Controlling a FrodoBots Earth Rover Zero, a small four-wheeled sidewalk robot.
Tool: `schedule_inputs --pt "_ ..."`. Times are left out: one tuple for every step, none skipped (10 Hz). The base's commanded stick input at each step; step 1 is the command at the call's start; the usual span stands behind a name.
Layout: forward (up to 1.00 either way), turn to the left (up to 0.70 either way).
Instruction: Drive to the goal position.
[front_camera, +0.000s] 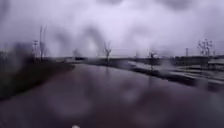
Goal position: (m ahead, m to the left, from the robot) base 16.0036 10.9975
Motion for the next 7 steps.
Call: schedule_inputs --pt "0.7 0.0" --pt "0.7 0.0" --pt "0.7 0.0" --pt "0.7 0.0" --pt "0.7 0.0" --pt "0.7 0.0" --pt "0.7 0.0"
